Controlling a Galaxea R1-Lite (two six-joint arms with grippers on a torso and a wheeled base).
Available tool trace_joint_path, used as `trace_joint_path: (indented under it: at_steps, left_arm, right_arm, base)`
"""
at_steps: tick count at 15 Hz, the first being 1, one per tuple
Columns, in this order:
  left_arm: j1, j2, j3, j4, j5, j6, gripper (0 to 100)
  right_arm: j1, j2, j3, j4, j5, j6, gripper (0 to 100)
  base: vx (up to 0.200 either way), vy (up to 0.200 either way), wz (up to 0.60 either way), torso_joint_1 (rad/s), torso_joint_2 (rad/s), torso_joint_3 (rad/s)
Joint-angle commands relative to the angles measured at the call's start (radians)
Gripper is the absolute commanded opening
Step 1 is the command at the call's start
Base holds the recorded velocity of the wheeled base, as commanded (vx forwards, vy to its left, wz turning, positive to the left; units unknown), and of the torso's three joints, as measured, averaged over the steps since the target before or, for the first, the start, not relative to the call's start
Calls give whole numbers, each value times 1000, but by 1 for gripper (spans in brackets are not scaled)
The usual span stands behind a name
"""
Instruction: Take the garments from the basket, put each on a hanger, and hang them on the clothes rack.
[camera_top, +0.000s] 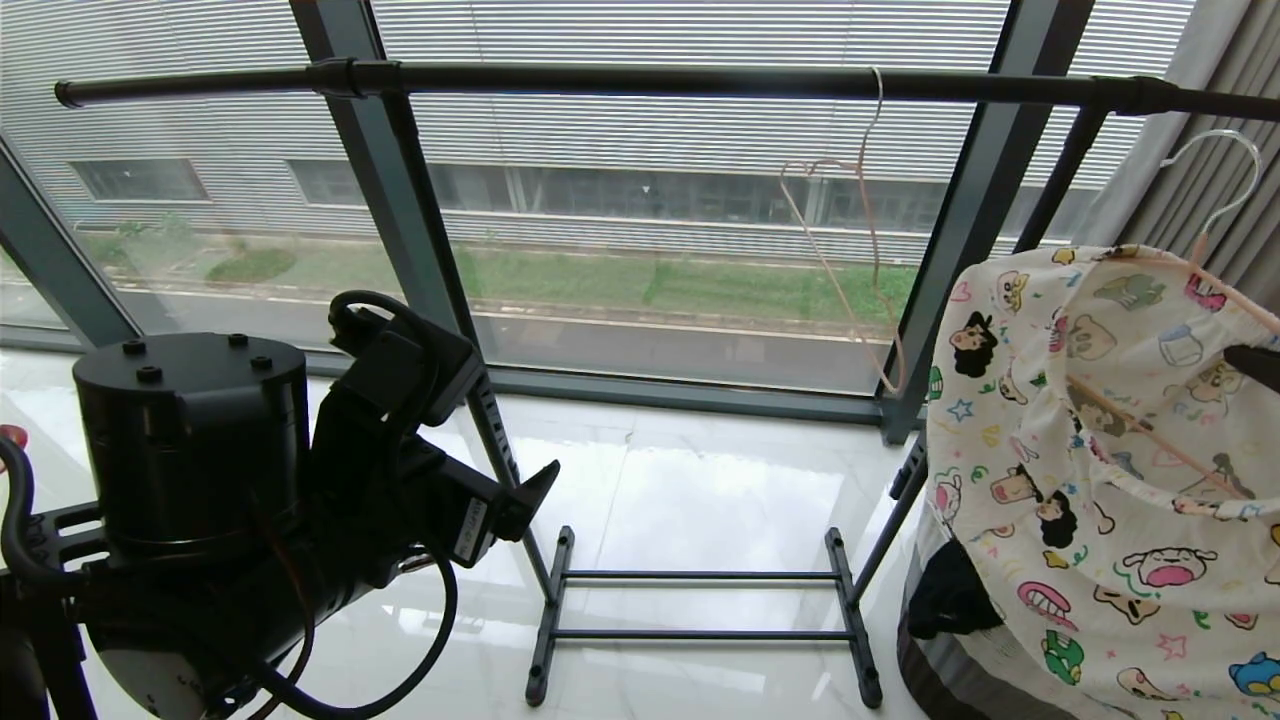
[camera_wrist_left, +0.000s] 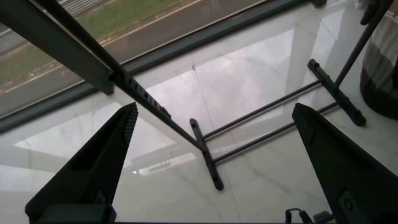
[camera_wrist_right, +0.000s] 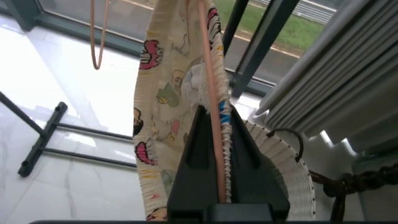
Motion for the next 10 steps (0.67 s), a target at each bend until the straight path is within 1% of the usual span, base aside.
trace_joint_path:
  at_steps: [1,3,7,10]
  left_arm:
    - [9,0,0,-1,1,2,100]
    - [22,-2,0,-1,1,2,100]
    - [22,-3,0,-1,1,1,100]
    - [22,-8,1,-1,1,1,100]
  right_arm:
    - [13,87,-77,-4,-2,-1,0]
    - [13,146,-164,-4,-3,-1,0]
    - [14,196,-258,-4,-2,-1,0]
    - [13,196,-272,-4,-2,-1,0]
  base:
    - [0,0,0,0,0,0]
    - [0,0,0,0,0,0]
    - [200,0,0,-6,0,2]
    - [200,0,0,4,2,4]
